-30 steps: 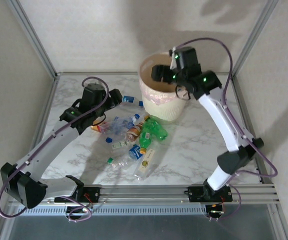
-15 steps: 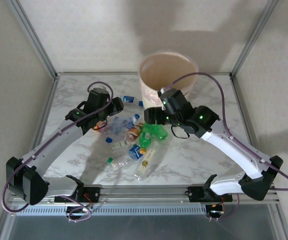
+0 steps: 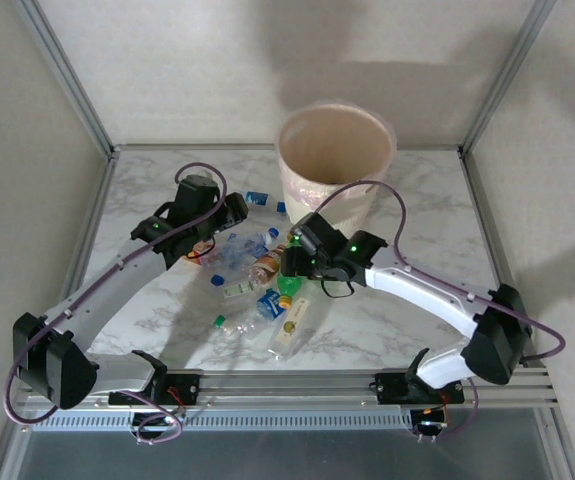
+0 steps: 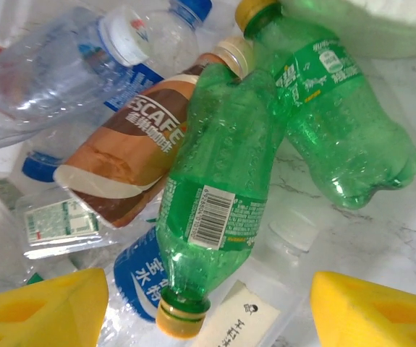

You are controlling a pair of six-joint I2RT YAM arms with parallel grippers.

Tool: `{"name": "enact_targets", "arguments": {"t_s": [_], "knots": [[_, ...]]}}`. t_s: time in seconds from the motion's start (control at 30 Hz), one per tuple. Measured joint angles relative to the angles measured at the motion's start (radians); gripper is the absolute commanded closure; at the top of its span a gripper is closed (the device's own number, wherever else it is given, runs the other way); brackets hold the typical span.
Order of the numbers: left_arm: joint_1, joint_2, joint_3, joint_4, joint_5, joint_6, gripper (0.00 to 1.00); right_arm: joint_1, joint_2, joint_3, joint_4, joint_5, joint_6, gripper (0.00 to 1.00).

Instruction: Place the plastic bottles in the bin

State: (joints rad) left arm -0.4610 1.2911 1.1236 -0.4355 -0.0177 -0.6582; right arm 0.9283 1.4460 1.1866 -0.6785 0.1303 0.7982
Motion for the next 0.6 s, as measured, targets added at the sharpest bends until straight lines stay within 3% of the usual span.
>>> {"name": "enact_targets", "arguments": {"t_s": [0.6], "knots": [[0.003,-0.015,0.000,-0.007,-0.001,0.019,0.24,-0.026,0.150,-0.013,0.115,-0.076,0.081,0.23]]}}
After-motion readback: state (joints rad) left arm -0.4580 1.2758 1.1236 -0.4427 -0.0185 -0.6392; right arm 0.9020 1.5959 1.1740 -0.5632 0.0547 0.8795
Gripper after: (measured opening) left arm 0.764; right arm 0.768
